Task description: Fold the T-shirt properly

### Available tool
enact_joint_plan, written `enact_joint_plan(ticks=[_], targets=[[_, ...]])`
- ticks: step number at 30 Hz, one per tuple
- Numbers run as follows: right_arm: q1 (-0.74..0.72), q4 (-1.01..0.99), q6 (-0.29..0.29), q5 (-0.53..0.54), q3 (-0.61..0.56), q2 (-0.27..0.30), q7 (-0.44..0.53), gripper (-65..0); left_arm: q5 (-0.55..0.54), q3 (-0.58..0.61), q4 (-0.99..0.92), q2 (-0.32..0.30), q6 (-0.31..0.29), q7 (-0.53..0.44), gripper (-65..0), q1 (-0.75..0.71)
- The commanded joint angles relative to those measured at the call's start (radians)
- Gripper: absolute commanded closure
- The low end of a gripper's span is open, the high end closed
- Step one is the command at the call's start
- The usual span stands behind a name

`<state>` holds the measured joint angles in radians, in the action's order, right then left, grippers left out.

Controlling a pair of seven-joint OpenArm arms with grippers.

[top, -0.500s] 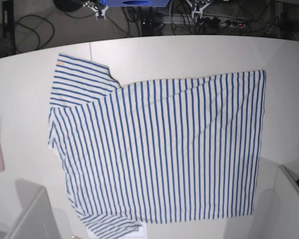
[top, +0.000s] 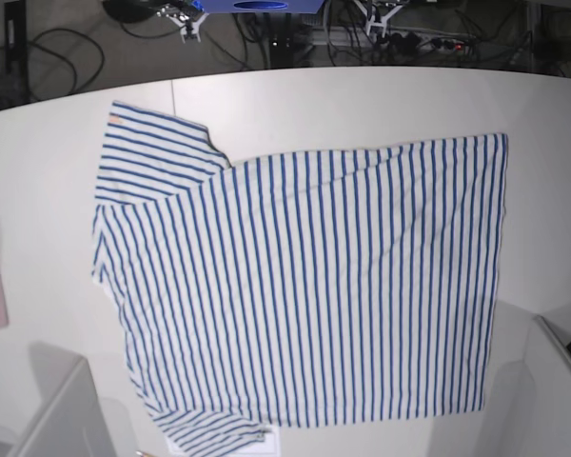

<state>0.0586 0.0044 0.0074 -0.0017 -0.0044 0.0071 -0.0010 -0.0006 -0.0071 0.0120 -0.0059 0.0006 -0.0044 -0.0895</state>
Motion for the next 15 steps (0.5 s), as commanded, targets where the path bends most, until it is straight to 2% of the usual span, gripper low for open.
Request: enact_joint_plan(ticks=[1, 11, 15], targets=[[0.002, -0.002, -0.008, -0.004, -0.001, 0.008, -0.006, 0.0, 0.001, -0.001, -0.004, -0.001, 0.006, 0.010, 0.0, -0.016], [0.010, -0.002, -0.008, -0.004, -0.001, 0.009, 0.000, 0.0, 0.007, 0.008, -0.004, -0.003, 0.008, 0.004, 0.0, -0.019], [0.030, 0.024, -0.007, -0.004, 0.001, 0.044, 0.002, 0.0, 0.012, 0.012, 0.035, -0.010, 0.008, -0.001, 0.0, -0.071]])
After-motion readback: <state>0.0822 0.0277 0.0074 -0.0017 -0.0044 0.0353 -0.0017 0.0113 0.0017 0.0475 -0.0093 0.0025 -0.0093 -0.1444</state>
